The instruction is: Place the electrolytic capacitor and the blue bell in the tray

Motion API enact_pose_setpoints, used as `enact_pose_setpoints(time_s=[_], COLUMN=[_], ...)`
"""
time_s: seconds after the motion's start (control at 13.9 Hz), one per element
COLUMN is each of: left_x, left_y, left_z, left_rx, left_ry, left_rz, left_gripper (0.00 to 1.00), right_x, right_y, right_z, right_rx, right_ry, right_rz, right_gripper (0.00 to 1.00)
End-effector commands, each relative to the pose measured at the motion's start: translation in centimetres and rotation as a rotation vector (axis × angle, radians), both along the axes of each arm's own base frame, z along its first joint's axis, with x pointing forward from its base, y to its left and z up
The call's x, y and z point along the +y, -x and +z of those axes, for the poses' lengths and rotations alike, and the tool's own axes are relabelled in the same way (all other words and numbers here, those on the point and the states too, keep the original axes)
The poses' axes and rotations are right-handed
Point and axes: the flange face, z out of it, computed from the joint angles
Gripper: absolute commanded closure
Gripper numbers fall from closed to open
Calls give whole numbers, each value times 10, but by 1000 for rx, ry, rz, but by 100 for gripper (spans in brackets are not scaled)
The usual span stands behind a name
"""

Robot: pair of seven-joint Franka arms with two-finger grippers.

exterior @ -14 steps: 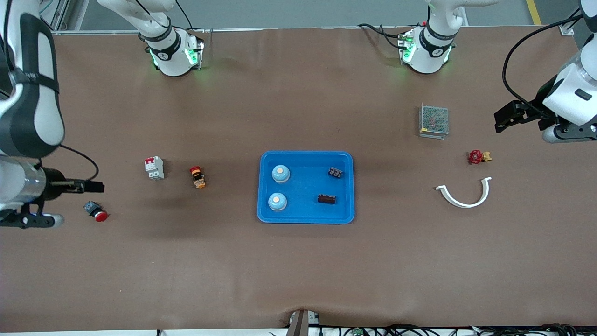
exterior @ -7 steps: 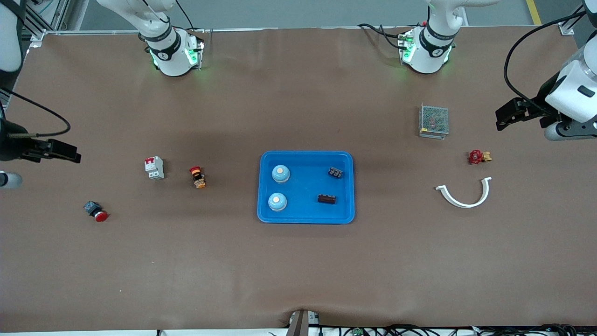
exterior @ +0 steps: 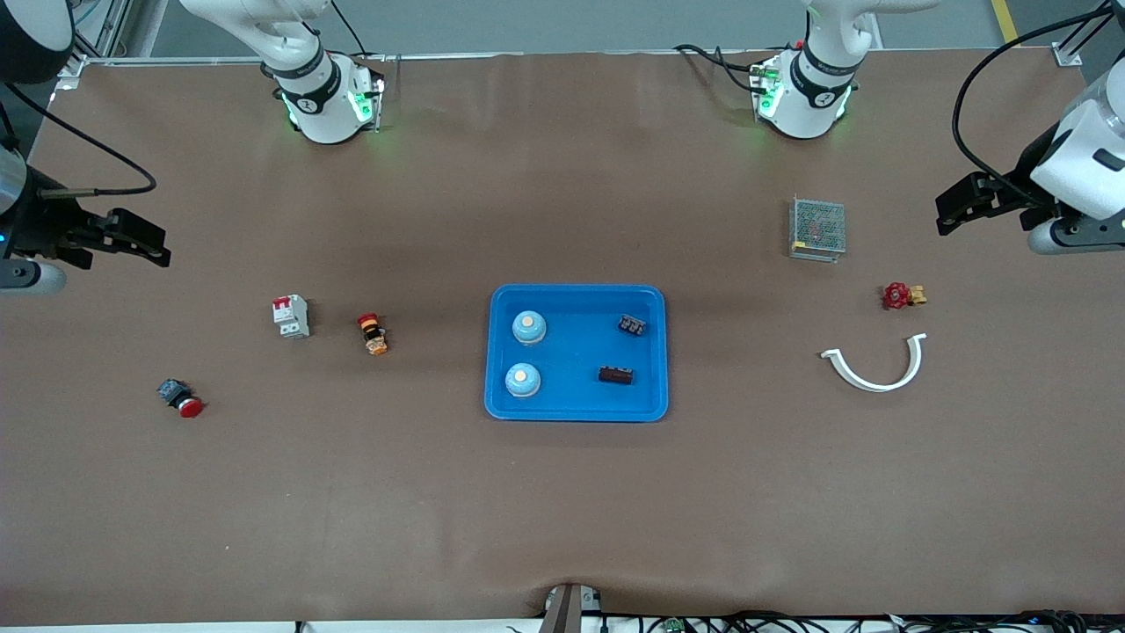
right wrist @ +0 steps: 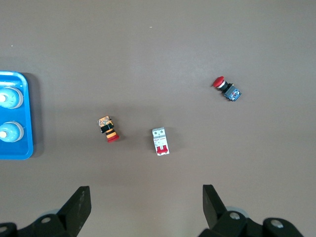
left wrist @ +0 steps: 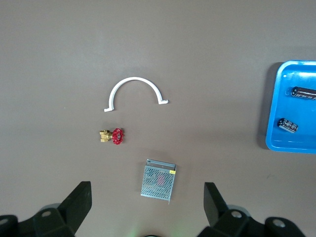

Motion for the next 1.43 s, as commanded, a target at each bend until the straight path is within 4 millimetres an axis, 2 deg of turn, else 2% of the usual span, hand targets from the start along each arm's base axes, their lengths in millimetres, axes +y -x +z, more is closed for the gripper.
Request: enact_pose_setpoints(time_s=[0.0,0.29,0.36,0.57,0.86,1.0,1.36], left_x=[-1,-2,-1,0,0,0,-2], left_y=[9,8,8,13,19,20,24], left_z=[9,10,10,15,22,18,17], left_rx=[-1,-5,-5,-17,-28,-19,-18], left_ry=[-15,-7,-5,-4,-4,-6,-7], left_rz=[-3,-3,-2,1,9,10,7], left_gripper=[0,0,0,0,0,0,0], right_x=[-1,2,3,-3,-10,-13,-8], right_y=[25,37,38,44,44,44,45], right_z=[15,41,54,74,81,80,76], right_rx=[-65,-121,-137,-147,-159,-156,-129], right_ry=[-20,-20,-18,-18,-17,-14,-3], right_rz=[-3,4,10,9,-3,-8,-6], right_gripper=[0,0,0,0,0,0,0])
